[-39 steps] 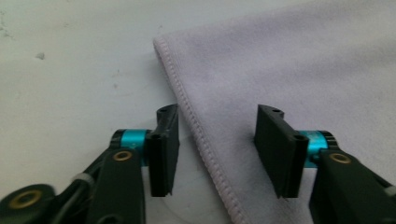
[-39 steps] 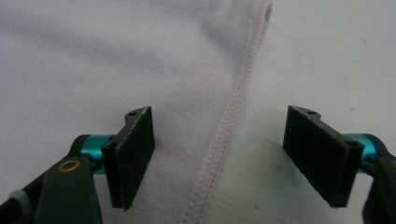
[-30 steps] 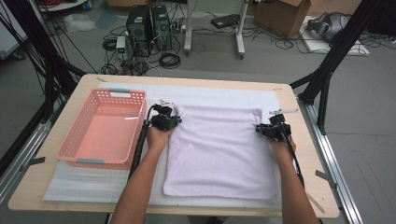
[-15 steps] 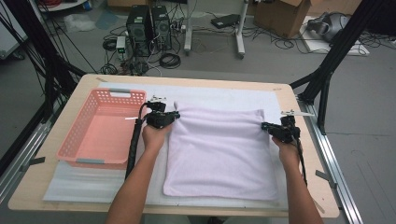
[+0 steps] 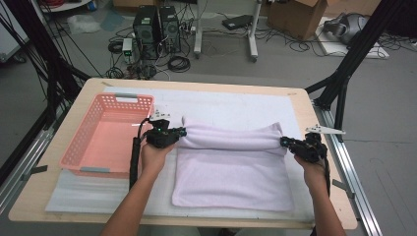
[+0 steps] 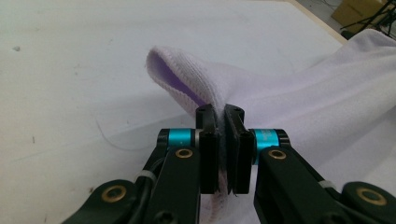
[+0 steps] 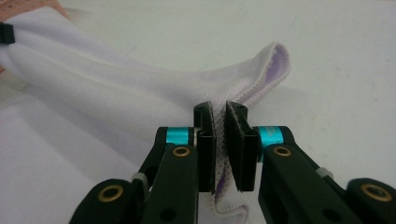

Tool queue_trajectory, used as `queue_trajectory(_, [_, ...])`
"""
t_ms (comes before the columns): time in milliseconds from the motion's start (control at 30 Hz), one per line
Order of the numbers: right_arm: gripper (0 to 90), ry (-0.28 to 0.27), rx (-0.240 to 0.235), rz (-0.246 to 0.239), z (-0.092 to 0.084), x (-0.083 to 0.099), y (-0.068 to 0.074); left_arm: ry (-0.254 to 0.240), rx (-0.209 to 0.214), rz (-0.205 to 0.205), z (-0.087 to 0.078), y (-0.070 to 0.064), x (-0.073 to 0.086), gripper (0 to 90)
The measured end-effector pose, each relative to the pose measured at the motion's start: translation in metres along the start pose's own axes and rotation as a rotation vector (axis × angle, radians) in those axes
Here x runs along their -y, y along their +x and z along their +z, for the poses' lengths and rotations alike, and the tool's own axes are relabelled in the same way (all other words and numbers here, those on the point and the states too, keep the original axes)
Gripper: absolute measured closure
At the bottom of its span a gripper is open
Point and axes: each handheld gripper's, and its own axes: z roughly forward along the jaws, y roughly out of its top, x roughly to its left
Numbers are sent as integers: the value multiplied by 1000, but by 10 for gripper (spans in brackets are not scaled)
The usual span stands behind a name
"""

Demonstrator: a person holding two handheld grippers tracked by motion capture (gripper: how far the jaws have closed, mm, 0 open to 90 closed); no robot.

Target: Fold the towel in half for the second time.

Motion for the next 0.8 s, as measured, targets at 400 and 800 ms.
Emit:
queue_trajectory(400, [820, 35, -26, 2, -8, 33, 6, 32, 13, 26, -9, -8, 32, 838])
queue_trajectory(800, [524, 40, 27, 54, 0, 11, 6, 1, -23, -44, -1, 9, 14, 403])
